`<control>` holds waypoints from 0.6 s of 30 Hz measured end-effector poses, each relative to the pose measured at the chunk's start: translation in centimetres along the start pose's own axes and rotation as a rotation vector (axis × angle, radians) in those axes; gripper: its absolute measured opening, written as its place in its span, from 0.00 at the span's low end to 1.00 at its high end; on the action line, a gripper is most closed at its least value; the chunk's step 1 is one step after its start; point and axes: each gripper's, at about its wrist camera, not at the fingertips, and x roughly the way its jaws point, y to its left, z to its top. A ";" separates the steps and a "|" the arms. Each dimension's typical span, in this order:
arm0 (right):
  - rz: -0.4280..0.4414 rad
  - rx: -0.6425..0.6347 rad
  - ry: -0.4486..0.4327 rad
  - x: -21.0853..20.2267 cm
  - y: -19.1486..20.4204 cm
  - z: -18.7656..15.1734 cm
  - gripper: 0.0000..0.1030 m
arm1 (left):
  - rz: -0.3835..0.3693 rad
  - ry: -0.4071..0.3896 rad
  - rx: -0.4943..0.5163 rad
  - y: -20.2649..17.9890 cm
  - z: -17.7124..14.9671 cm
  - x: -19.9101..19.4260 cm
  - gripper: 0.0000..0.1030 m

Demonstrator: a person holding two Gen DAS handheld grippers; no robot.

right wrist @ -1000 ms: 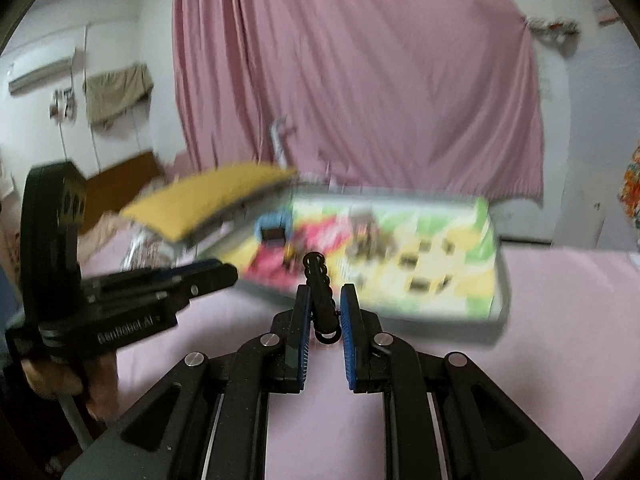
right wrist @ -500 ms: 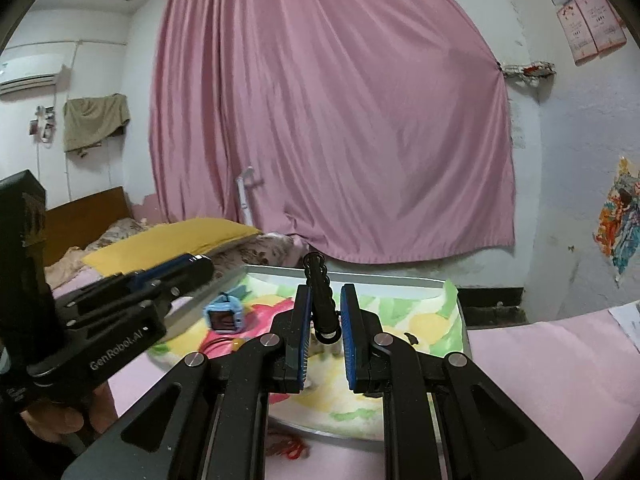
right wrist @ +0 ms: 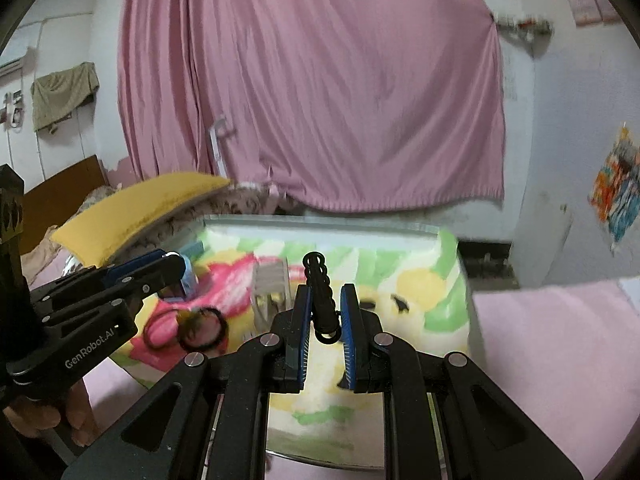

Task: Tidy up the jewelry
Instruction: 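Carry the ring and black clip into the tray while both tools open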

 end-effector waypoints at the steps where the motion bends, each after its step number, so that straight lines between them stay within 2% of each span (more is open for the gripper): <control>1: 0.007 0.010 0.021 0.4 -0.2 -0.2 0.13 | -0.003 0.031 -0.006 0.2 -0.1 0.4 0.18; 6: 0.052 0.057 0.127 2.8 -1.2 -1.0 0.13 | -0.007 0.130 -0.011 0.5 -0.9 1.8 0.18; 10: 0.067 0.063 0.179 4.0 -1.2 -1.7 0.13 | -0.024 0.190 -0.020 0.8 -1.3 2.6 0.18; 18: 0.073 0.045 0.242 5.2 -0.6 -2.2 0.13 | -0.024 0.233 -0.004 0.6 -1.5 3.1 0.18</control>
